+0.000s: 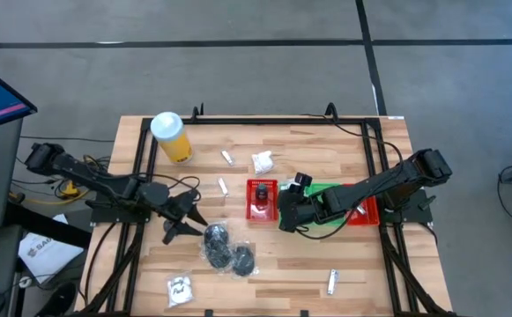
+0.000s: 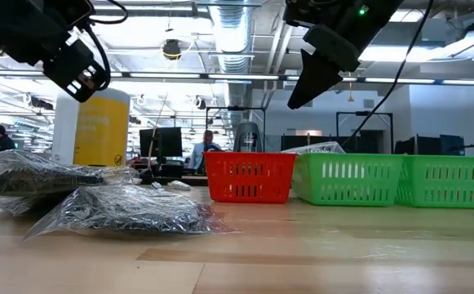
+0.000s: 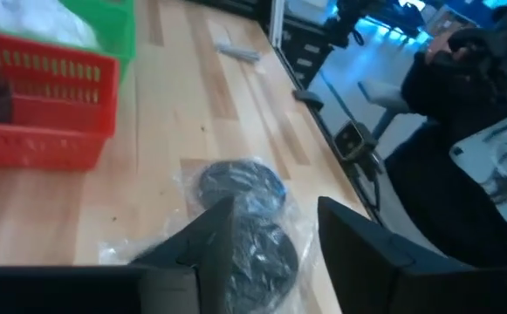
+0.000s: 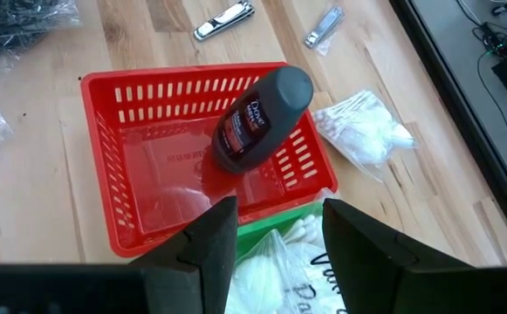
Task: Pick & Place Travel size toiletries
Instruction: Put the black deodorant into the left red bin
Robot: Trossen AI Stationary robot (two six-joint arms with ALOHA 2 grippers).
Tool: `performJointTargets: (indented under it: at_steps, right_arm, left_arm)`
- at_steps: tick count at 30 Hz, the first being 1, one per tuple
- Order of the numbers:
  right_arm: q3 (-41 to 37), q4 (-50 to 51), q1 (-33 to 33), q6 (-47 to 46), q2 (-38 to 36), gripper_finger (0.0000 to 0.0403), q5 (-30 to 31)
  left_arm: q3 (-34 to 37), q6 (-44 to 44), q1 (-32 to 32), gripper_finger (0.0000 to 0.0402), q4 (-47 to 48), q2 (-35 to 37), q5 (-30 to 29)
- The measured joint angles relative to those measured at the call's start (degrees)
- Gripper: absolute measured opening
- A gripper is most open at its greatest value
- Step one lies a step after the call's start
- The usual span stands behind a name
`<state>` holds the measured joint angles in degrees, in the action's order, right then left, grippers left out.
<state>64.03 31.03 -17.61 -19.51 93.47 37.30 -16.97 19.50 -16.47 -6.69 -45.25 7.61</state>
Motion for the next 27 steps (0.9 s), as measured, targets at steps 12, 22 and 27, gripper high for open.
performJointTargets:
  at_steps: [12,22,27]
  right_arm:
    - [0.0,0.0,0.0,0.0,0.0,0.0159,0.0]
    - [0.0,-0.1,0.0,0.0,0.0,0.0159,0.0]
    - [0.0,-0.1,0.0,0.0,0.0,0.0159,0.0]
  left_arm:
    - [0.0,3.4,-4.2,0.0265,0.1,-0.4,1.9]
    - [0.0,5.2,-7.7,0.0246,3.9,-0.4,1.8]
    - [0.0,4.9,-7.6,0.0231,6.1,-0.4,0.8]
